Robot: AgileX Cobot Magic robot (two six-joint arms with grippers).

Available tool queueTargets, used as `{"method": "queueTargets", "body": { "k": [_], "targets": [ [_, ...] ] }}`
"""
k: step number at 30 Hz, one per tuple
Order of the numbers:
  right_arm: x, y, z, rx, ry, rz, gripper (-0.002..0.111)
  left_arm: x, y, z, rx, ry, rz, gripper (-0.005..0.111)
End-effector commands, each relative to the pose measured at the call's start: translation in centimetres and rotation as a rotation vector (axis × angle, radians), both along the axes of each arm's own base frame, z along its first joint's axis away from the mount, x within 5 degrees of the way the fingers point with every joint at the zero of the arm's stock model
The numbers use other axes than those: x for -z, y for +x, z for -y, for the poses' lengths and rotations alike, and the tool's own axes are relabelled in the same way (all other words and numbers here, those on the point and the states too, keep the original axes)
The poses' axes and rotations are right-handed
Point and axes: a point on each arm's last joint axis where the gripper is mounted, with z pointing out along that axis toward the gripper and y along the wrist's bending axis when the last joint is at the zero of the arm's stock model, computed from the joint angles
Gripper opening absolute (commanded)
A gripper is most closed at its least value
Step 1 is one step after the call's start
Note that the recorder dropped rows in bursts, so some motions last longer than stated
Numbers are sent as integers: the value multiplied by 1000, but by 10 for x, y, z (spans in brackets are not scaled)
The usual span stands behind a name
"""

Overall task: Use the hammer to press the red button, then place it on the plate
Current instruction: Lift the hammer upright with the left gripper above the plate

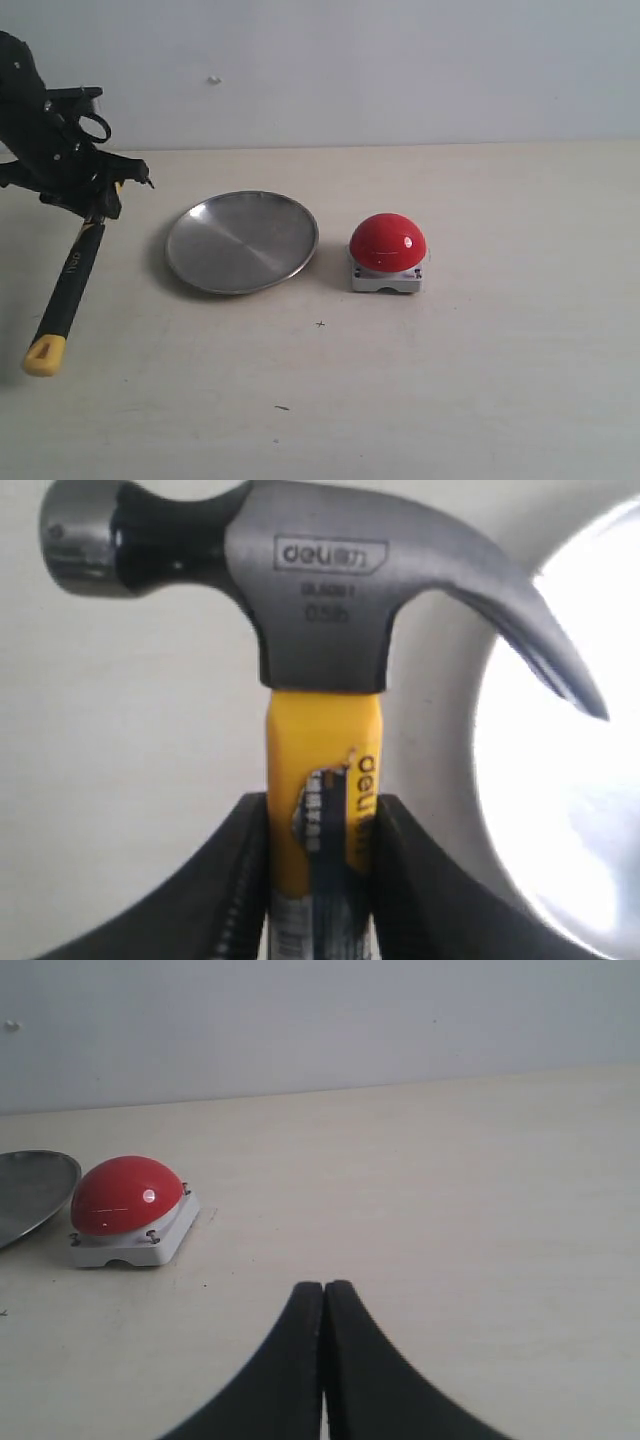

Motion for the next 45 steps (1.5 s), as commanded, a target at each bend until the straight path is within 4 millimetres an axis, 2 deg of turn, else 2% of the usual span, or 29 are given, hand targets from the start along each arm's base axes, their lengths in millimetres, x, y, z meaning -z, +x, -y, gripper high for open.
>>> {"method": "queueTargets", "body": {
  "k": [1, 4, 9, 14, 17, 20, 24, 29, 32, 34, 41, 45],
  "targets": [
    [0, 0, 0, 9, 2, 13, 0, -45, -20, 18, 24, -256, 150, 0],
    [0, 0, 0, 9, 2, 13, 0, -68, -41, 43, 189, -456, 224, 0],
    [0, 0, 0, 9, 2, 13, 0, -97, -90, 77, 472, -710, 347, 0],
    [0, 0, 0, 9, 2, 13, 0, -106, -126, 75, 507, -790, 497, 0],
    [0, 0, 0, 9, 2, 13, 0, -113, -139, 71, 517, -797, 581, 0],
    [0, 0, 0, 9, 2, 13, 0, -118, -147, 70, 521, -839, 646, 0],
    [0, 0, 0, 9, 2, 13, 0, -116, -155, 72, 612, -850, 671, 0],
    [-9, 2, 3, 39, 1, 113, 0, -118, -158, 73, 651, -883, 672, 0],
    [-18, 3, 4, 76, 176, 229, 0, -118, -159, 73, 652, -885, 672, 0],
    [-22, 3, 4, 99, 362, 287, 0, -118, -159, 73, 652, -885, 672, 0],
    [-23, 3, -2, 83, 701, 292, 0, -120, -158, 74, 691, -854, 714, 0],
    [-27, 3, -13, -22, 926, 269, 0, -123, -157, 74, 696, -853, 725, 0]
  ]
}}
